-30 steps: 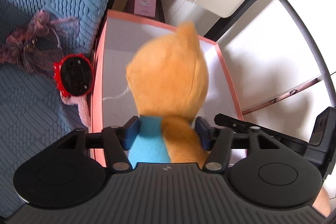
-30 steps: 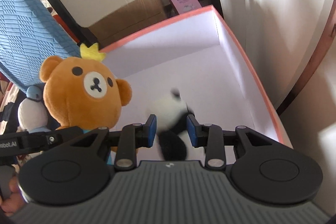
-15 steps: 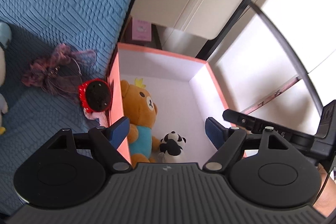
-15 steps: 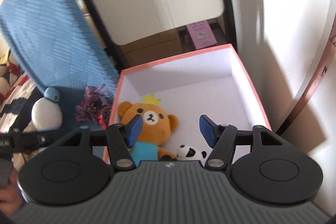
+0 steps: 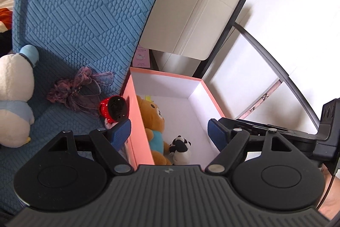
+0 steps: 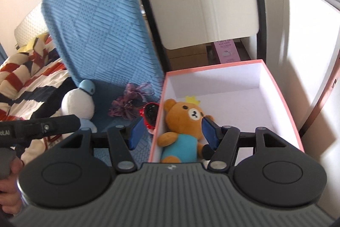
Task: Organize objects
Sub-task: 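Withdraw both open tools up out of the pink box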
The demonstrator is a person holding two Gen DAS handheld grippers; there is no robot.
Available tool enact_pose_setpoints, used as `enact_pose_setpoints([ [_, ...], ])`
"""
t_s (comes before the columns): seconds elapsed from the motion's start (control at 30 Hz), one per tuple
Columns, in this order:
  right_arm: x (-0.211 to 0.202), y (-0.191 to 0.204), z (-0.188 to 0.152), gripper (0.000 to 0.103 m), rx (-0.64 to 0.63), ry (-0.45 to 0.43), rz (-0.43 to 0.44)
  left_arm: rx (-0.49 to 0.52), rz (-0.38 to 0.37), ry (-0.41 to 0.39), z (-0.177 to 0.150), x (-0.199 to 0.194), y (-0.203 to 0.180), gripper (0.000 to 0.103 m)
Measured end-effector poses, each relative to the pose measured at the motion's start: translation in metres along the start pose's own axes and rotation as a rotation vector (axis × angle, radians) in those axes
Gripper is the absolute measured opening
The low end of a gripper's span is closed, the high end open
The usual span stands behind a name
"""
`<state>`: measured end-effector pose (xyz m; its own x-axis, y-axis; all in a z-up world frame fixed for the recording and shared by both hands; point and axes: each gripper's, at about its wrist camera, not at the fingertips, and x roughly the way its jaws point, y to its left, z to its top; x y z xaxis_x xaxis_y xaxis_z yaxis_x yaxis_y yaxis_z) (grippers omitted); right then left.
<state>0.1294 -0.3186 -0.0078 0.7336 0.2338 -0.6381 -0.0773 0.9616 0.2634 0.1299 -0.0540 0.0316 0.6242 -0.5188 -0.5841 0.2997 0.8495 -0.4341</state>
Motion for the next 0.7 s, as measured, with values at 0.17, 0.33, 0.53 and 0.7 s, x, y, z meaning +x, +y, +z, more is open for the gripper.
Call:
enact_pose_setpoints([
  [0.17, -0.006, 0.026, -0.017, 0.063, -0.017, -0.004, 0.005, 0.009, 0.017, -0.039, -0.014, -0.029, 0.013, 0.083],
  [0.33, -0.012, 0.046, -0.035, 0.063, -0.024, 0.002, 0.003, -0.001, 0.033, -0.074, -0.025, -0.054, 0.031, 0.083],
  [0.53, -0.015, 0.071, -0.056, 0.063, -0.039, 0.024, -0.003, -0.027, 0.034, -0.089, -0.040, -0.075, 0.053, 0.083],
  [0.7, -0.016, 0.089, -0.069, 0.063, -0.052, 0.030, -0.002, -0.038, 0.057, -0.096, -0.054, -0.089, 0.068, 0.083],
])
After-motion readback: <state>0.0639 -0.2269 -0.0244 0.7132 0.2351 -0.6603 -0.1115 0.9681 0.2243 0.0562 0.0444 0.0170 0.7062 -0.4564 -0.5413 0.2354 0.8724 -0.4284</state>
